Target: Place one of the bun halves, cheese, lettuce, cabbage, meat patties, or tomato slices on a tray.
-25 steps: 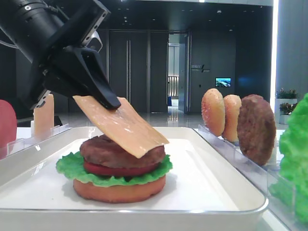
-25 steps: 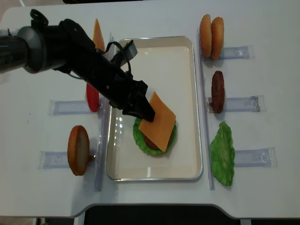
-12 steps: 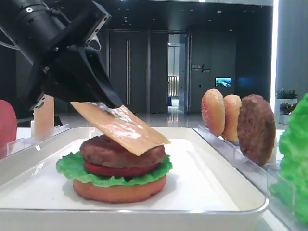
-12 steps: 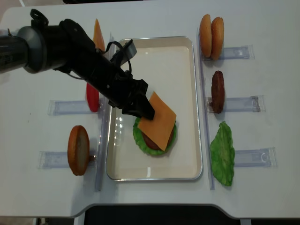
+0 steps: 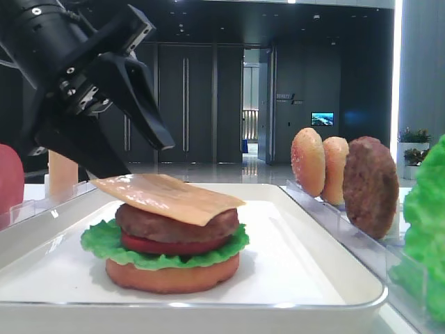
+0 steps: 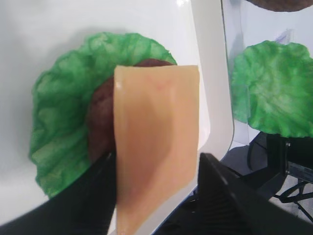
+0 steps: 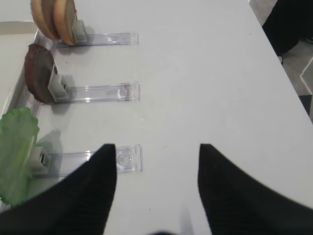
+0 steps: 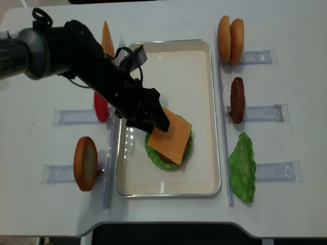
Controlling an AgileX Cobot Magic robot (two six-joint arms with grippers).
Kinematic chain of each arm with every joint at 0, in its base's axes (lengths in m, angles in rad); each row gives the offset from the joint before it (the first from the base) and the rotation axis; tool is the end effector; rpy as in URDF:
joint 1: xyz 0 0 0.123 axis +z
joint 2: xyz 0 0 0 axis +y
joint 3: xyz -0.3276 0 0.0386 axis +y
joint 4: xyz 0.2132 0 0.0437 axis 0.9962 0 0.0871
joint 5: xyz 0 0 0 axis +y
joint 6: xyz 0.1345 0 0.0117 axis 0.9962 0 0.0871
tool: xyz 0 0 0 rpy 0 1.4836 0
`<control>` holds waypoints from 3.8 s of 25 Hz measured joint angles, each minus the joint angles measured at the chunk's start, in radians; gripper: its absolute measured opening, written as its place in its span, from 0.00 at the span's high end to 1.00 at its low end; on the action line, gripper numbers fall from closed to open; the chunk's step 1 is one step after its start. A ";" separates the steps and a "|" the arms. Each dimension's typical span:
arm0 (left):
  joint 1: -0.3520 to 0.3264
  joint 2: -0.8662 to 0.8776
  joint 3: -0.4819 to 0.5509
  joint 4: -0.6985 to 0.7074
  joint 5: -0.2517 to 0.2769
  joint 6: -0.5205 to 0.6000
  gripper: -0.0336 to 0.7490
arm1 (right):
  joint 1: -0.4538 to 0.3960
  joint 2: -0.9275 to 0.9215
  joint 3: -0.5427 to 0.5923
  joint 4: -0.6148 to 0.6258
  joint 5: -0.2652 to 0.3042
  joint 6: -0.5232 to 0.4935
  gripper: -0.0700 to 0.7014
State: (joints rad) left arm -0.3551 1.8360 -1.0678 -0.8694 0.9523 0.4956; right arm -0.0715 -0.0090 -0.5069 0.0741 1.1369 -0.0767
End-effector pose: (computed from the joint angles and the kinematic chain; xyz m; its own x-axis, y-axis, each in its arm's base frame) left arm 0.2735 -0.1911 0.2079 -0.9596 0.2676 -0.0867 0.2612 0.7332 -0.6278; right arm -0.0473 0.0125 0.2334 -0.5067 -0.0092 -0.8621 -0.0095 0.9999 -0.0051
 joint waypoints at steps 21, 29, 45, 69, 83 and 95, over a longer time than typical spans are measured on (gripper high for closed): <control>0.000 -0.184 -0.275 0.746 0.260 -0.496 0.43 | 0.000 0.000 0.000 0.000 0.000 0.000 0.44; 0.043 -0.205 -0.279 0.858 0.266 -0.523 0.43 | 0.000 0.000 0.000 0.000 0.000 0.000 0.44; 0.439 -0.370 -0.268 0.906 0.272 -0.496 0.43 | 0.000 0.000 0.000 0.000 0.000 -0.001 0.44; 0.439 -1.408 0.318 0.707 0.302 -0.338 0.43 | 0.000 0.000 0.000 0.000 0.000 -0.001 0.44; 0.439 -1.838 0.561 0.748 0.239 -0.301 0.43 | 0.000 0.000 0.000 0.000 0.000 -0.001 0.44; 0.439 -1.852 0.590 0.748 0.171 -0.302 0.43 | 0.000 0.000 0.000 0.000 0.000 -0.001 0.44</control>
State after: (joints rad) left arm 0.0842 -0.0163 -0.4773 -0.1216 1.1230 0.1934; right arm -0.0715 -0.0090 -0.5069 0.0741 1.1369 -0.0776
